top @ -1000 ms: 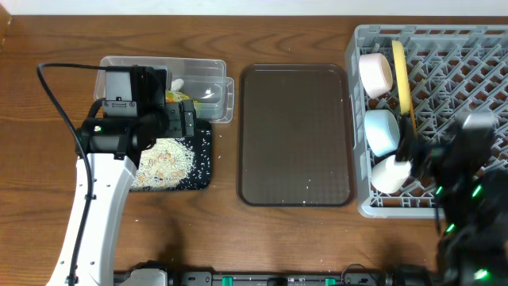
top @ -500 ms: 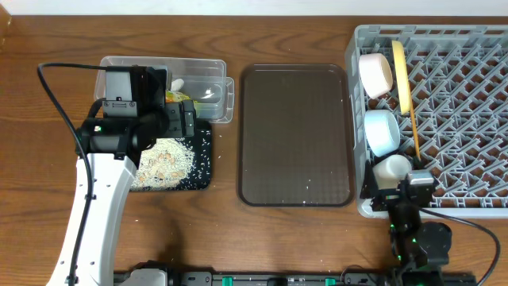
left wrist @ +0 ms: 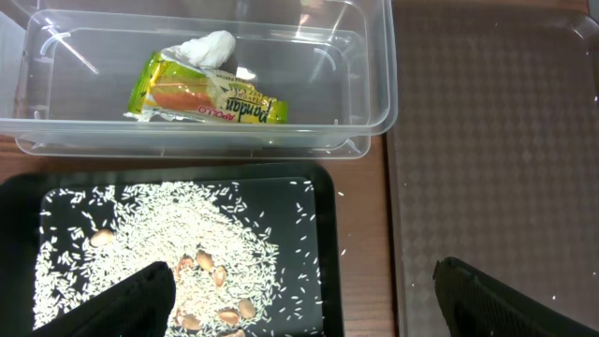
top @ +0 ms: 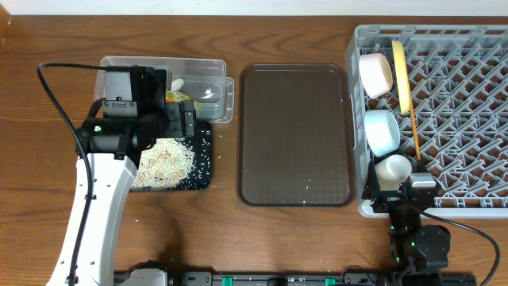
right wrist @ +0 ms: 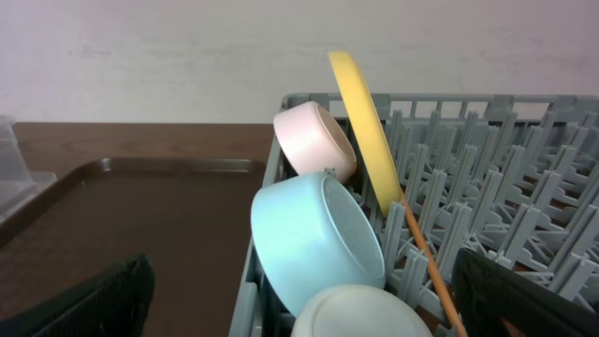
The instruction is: Sort waste into correct bins and load items into the dishwasher rack
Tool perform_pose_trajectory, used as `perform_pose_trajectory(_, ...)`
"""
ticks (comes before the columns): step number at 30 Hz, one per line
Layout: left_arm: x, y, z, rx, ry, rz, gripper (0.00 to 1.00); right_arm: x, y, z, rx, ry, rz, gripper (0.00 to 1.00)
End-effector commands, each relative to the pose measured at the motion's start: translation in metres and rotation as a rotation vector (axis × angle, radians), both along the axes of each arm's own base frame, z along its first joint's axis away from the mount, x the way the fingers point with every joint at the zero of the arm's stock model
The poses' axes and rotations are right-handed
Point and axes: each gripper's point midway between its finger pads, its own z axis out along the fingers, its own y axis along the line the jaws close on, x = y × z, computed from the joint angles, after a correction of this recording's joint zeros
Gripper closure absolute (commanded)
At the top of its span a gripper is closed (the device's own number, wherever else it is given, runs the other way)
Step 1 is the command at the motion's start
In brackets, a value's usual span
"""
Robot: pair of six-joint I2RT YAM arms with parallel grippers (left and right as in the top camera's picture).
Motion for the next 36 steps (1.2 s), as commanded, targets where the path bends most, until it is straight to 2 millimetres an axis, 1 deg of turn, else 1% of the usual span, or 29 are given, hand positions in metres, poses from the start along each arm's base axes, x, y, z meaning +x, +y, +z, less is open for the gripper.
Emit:
perform_pose_trajectory(1,0.003,0.002,0.006,0.008,-0.014,0.003,0.09,0.0,0.0,0.001,0.012,-0.004,-0.004,0.01)
perform_pose_trajectory(19,0.003,0.002,0.005,0.008,-0.013,0.003,0.09,0.0,0.0,0.001,0.012,-0.004,-0.004,0.01)
perform_pose_trajectory(21,0.002,0.008,0.01,0.04,-0.033,0.02,0.08,0.0,0.0,0.001,0.012,-0.004,-0.004,0.01)
perform_pose_trajectory(23,-0.002,0.011,0.013,0.051,-0.051,0.029,0.09,0.0,0.001,0.001,0.012,-0.004,-0.004,0.01)
perform_pose_trajectory(25,-0.002,0.011,0.019,0.052,-0.125,0.027,0.09,0.0,0.0,0.001,0.012,-0.004,-0.004,0.01)
perform_pose_trajectory(28,-0.001,0.011,0.03,0.062,-0.331,0.013,0.09,0.0,0.001,0.001,0.012,-0.004,-0.004,0.01)
perform_pose_trajectory(30,-0.008,0.012,0.037,0.057,-0.472,0.02,0.09,0.0,0.0,0.001,0.012,-0.004,-0.004,0.01)
perform_pose_trajectory(32,-0.023,0.013,0.037,0.055,-0.573,0.026,0.09,0.0,0.0,0.001,0.012,-0.004,-0.004,0.01)
perform_pose_trajectory(36,-0.059,0.02,0.023,0.071,-0.666,0.055,0.09,0.0,0.0,0.001,0.012,-0.004,-0.004,0.01)
